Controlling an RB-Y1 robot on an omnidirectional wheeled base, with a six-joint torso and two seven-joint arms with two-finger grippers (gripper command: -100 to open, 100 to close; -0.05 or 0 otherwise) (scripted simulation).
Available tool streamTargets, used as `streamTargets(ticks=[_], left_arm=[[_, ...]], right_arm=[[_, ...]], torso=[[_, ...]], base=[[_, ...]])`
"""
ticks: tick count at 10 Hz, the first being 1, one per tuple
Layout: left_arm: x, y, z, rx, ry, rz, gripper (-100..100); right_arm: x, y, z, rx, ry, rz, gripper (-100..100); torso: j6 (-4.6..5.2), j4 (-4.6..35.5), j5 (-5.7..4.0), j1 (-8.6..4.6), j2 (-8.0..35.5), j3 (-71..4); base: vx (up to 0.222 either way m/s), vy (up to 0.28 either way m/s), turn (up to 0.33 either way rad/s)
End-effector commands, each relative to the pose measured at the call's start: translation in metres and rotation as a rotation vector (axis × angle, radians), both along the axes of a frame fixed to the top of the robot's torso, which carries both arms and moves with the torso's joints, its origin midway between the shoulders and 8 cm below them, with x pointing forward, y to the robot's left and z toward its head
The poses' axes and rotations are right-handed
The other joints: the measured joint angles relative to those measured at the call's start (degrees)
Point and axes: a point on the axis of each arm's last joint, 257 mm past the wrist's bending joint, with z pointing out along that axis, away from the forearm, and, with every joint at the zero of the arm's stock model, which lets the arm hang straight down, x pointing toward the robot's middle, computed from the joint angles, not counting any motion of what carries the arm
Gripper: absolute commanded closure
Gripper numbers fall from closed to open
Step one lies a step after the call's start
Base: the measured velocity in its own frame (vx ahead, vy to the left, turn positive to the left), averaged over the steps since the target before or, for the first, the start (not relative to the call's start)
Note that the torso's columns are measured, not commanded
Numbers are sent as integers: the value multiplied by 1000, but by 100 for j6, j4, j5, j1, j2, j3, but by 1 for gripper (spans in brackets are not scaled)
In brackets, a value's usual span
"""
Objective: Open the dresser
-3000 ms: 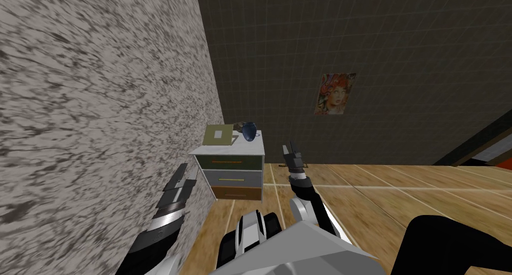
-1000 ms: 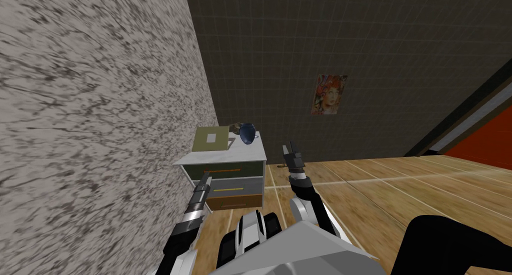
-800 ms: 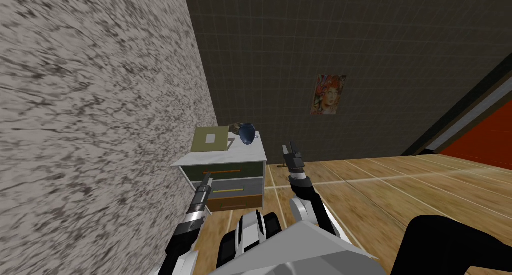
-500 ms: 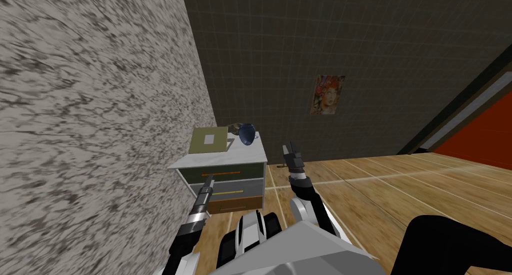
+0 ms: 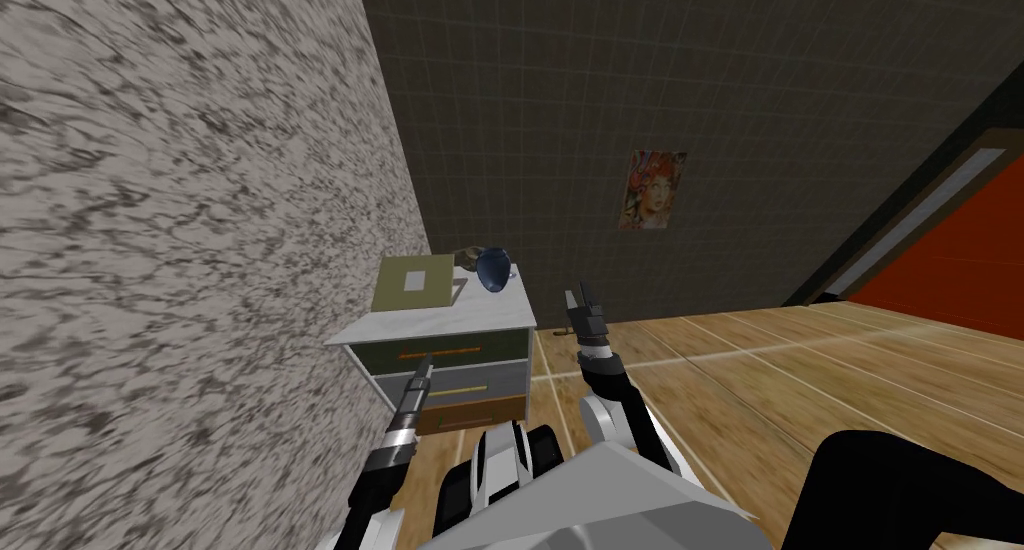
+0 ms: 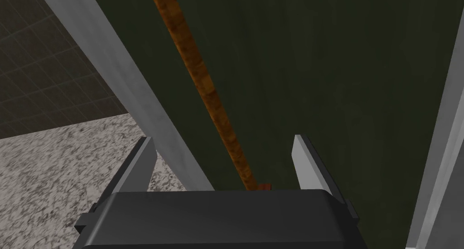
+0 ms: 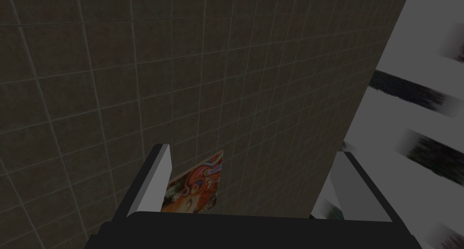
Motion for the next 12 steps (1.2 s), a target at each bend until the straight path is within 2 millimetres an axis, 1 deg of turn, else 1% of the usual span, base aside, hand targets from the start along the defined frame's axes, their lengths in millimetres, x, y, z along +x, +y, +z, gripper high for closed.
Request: streamTargets(ticks=[1, 2, 4, 5, 6, 7, 8, 11, 12], left_arm=[[0, -4, -15, 16, 22, -9, -100], [0, -3, -12, 12, 18, -7, -100], [6, -2, -3, 12, 18, -3, -100], [4, -2, -6, 13, 17, -5, -100], [0, -3, -12, 13, 18, -7, 100], [3, -3, -9, 12, 20, -6, 100], [3, -4, -1, 10, 6, -13, 100], [0, -3, -3, 12, 21, -16, 100], [2, -4, 2, 10, 7, -17, 100]], right_arm=[[0, 0, 0, 0, 0, 0, 0], [0, 0, 0, 0, 0, 0, 0], [0, 0, 0, 0, 0, 0, 0], [0, 0, 0, 0, 0, 0, 0], [0, 0, 0, 0, 0, 0, 0], [0, 0, 0, 0, 0, 0, 0], [0, 0, 0, 0, 0, 0, 0], [0, 0, 0, 0, 0, 0, 0], [0, 0, 0, 0, 0, 0, 0]], torso=[[0, 0, 0, 1, -1, -1], [1, 0, 0, -1, -1, 0], [1, -1, -2, -7, -6, -3], [1, -4, -2, -7, -16, -9], [0, -1, 0, 0, 0, -1], [-1, 6, 3, 8, 26, 15], [-3, -31, 19, 22, -12, 3], [1, -14, 7, -1, 1, 5], [0, -15, 6, 7, -7, -1]], base=[[29, 15, -26], [12, 6, -4], [61, -14, -21], [38, -10, -3], [-46, 8, 37], [-22, 6, 1], [-126, -2, 19], [-172, 15, 17], [-91, 19, -3]])
